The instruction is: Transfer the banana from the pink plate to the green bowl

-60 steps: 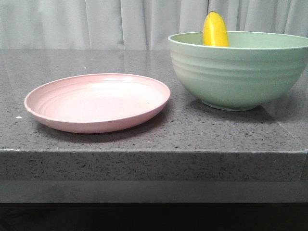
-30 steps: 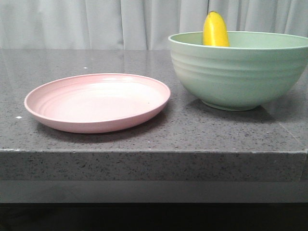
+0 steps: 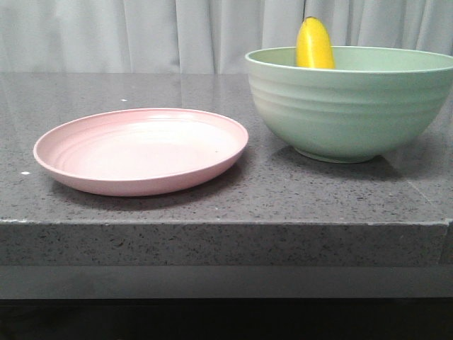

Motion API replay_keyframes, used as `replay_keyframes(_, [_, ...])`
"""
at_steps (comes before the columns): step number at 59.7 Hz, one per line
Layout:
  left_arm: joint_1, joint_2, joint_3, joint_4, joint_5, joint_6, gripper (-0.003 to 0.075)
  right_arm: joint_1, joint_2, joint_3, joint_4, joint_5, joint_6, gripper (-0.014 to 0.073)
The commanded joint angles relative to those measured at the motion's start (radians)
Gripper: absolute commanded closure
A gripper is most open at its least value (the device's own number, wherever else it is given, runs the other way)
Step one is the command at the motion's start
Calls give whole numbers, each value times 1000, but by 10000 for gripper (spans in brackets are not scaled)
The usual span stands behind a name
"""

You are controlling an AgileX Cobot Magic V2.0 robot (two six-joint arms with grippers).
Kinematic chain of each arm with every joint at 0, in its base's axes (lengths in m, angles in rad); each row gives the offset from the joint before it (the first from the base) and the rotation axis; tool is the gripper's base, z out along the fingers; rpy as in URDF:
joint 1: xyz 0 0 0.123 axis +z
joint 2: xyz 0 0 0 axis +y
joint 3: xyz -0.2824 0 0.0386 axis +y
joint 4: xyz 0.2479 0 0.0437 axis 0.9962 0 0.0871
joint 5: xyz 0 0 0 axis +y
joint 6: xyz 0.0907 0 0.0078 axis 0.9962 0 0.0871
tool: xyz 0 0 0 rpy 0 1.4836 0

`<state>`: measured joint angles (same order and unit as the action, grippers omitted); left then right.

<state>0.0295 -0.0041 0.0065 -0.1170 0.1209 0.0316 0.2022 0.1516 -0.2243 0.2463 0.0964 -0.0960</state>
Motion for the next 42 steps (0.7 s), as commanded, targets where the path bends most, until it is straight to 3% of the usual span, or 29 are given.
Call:
replay_keyframes(1, [2,-20,5,-10,-89,-2,741,-39,11,35,-131,-154,123,655])
replay_keyframes(18, [2,-20,5,-10,-89,-2,741,-178,-159,212,-134,-118,175,655])
replay_keyframes(42, [2,-20,5,-10,-89,-2,741,-190,-185,251,-132,15,188,655])
